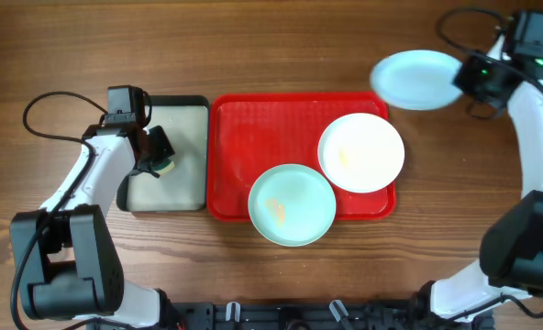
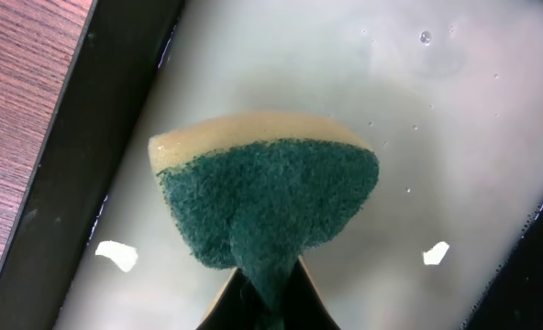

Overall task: Clean dirty plates on tray and stack at the side
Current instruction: 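Carry the cleaned plate with the right gripper to the table's right side, then move the right gripper to the lower-left plate rim and grip it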

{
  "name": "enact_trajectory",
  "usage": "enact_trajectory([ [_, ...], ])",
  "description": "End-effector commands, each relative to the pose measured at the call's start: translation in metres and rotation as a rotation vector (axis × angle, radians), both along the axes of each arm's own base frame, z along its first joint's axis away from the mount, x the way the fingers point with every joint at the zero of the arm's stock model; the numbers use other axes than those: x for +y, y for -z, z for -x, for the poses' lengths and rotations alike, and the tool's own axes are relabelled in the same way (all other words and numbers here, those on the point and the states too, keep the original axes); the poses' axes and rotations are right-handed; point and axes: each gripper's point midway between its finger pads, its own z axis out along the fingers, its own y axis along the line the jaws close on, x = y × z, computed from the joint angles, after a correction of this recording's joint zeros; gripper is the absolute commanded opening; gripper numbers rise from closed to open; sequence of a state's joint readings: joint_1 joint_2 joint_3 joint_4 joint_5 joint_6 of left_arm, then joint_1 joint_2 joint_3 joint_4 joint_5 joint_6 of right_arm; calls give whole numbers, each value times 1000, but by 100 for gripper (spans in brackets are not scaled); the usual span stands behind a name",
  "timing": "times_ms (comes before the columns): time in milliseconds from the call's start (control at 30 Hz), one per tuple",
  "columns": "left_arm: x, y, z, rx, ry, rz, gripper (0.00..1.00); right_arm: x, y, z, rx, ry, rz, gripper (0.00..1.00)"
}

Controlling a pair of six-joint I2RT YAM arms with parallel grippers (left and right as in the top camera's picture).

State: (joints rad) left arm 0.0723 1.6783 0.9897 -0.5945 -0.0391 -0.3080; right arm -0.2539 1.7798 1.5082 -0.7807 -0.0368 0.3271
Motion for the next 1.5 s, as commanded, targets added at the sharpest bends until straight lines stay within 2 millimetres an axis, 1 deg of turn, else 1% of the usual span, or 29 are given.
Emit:
enact_trajectory([
  [0, 0, 0, 2, 2, 10, 1, 4, -38, 29, 32, 104, 103, 76, 4],
  [67, 0, 0, 2, 2, 10, 1, 4, -49, 44, 42, 131, 137, 101, 4],
  [100, 0, 0, 2, 2, 10, 0, 4, -58, 51, 48, 145, 164, 144, 4],
  [167, 0, 1, 2, 5, 10, 1, 4, -66, 61, 54, 153, 212, 179, 4],
  [300, 0, 1, 3, 6, 10, 1, 4, -63, 80, 60, 158, 208, 174, 6],
  [333, 0, 1, 3, 5, 10, 1, 4, -61, 82, 63, 176, 193, 171, 17],
  [367, 0, 1, 2, 4, 10, 1, 4, -57, 81, 62, 183, 132, 169, 27],
  [400, 0, 0, 2, 3, 10, 0, 4, -50, 77, 58, 178, 46, 164, 39],
  [433, 0, 0, 2, 2, 10, 1, 4, -42, 65, 51, 149, -1, 132, 44],
  [467, 0, 0, 2, 2, 10, 1, 4, -33, 49, 45, 111, -28, 87, 47],
  [500, 0, 0, 2, 1, 10, 1, 4, -19, 25, 37, 62, -70, 29, 50],
  [533, 0, 0, 2, 1, 10, 1, 4, 1, -2, 31, 13, -132, -30, 52],
  [567, 0, 0, 2, 1, 10, 0, 4, 20, -20, 30, -15, -197, -77, 53],
  [600, 0, 0, 2, 1, 10, 1, 4, 46, -39, 34, -29, -279, -124, 53],
  [633, 0, 0, 2, 1, 10, 1, 4, 61, -46, 38, -24, -324, -145, 54],
  [667, 0, 0, 2, 1, 10, 1, 4, 89, -50, 48, -3, -394, -187, 54],
  [700, 0, 0, 2, 1, 10, 1, 4, 114, -45, 61, 58, -449, -212, 54],
  [767, 0, 0, 2, 2, 10, 1, 4, 164, -25, 89, 177, -618, -217, 54],
  [800, 0, 0, 2, 2, 10, 1, 4, 178, -15, 100, 225, -655, -210, 54],
  [833, 0, 0, 2, 2, 10, 1, 4, 186, -5, 110, 270, -682, -194, 53],
  [867, 0, 0, 2, 3, 10, 1, 4, 204, 13, 129, 343, -736, -177, 51],
  [933, 0, 0, 2, 3, 10, 1, 4, 225, 36, 158, 435, -798, -182, 44],
  [1000, 0, 0, 2, 3, 10, 1, 4, 241, 58, 175, 470, -847, -176, 38],
  [1033, 0, 0, 2, 3, 10, 1, 4, 249, 69, 179, 463, -878, -168, 36],
  [1133, 0, 1, 3, 6, 10, 2, 4, 267, 93, 191, 452, -911, -160, 29],
  [1200, 0, 1, 3, 6, 10, 2, 4, 273, 108, 196, 436, -943, -138, 29],
  [1267, 0, 1, 3, 6, 10, 2, 4, 274, 115, 197, 423, -950, -132, 28],
  [1333, 0, 1, 3, 6, 10, 2, 4, 265, 123, 192, 407, -934, -69, 28],
  [1467, 0, 1, 3, 6, 10, 2, 4, 273, 121, 175, 329, -940, -63, 28],
])
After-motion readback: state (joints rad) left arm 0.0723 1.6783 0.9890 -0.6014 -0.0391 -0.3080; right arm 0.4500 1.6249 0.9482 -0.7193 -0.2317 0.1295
